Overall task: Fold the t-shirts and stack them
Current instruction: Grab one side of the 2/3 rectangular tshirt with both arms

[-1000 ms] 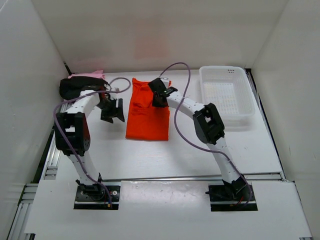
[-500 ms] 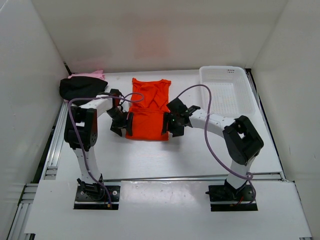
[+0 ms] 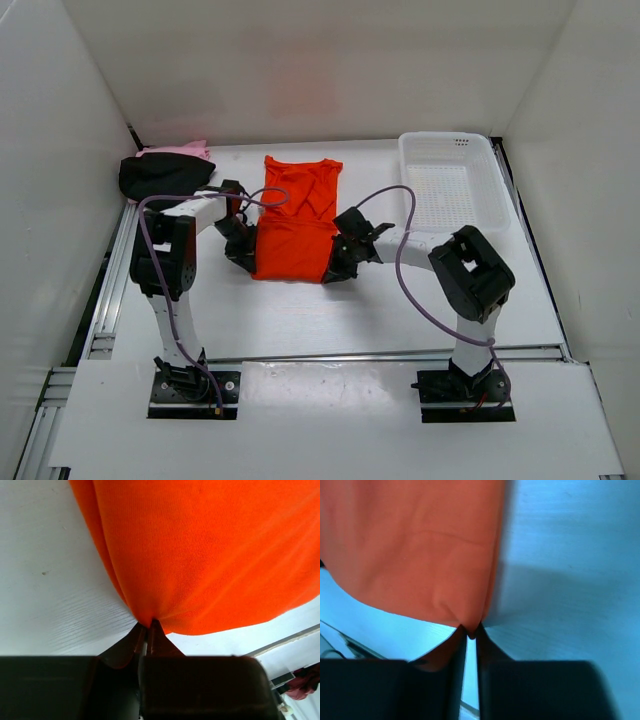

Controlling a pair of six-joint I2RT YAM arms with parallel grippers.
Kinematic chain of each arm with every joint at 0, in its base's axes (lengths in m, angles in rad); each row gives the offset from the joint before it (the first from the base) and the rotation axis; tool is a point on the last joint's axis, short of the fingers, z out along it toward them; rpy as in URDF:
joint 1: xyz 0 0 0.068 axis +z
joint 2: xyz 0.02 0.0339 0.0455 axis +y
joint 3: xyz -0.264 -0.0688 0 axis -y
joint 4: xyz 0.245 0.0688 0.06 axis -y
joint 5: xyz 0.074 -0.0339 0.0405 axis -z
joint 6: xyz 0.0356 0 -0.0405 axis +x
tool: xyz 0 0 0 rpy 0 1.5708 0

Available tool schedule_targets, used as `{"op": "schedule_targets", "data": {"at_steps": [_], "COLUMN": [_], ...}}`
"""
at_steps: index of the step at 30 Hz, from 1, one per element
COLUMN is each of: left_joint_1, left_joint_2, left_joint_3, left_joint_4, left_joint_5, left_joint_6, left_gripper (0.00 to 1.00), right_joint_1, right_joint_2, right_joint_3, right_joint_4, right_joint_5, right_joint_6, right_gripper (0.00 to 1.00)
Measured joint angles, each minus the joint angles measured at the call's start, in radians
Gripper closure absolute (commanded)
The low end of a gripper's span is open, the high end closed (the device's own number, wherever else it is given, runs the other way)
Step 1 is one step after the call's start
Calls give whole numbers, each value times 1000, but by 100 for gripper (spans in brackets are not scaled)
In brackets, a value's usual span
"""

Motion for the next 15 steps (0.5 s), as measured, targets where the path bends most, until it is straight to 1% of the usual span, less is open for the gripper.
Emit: {"op": "schedule_targets", "data": {"at_steps": [1,5,8,12,15], "left_joint_1": [0,0,0,-11,-44], "left_joint_2": [0,-4,-36,-154,-292], "left_joint_3": [0,0,0,-4,-16], "left_joint_4": [0,-6,-43,-148,-248], "left_joint_5": [0,0,3,-10,-56], "left_joint_6": [0,0,0,0,0], "left_gripper": [89,89,89,89,89], "right_joint_1": [-2,-13,-14,17,84], "right_joint_2": [8,19,-8,-129,-253], "right_joint_3": [-2,-2,-13,-28,-28], "right_joint_4": [11,40,34,-63,-138], "right_joint_5": [-7,-48,-54,-39,-19], "right_joint_6": [12,29,6,-60,-107], "right_gripper": [100,100,100,100,100]}}
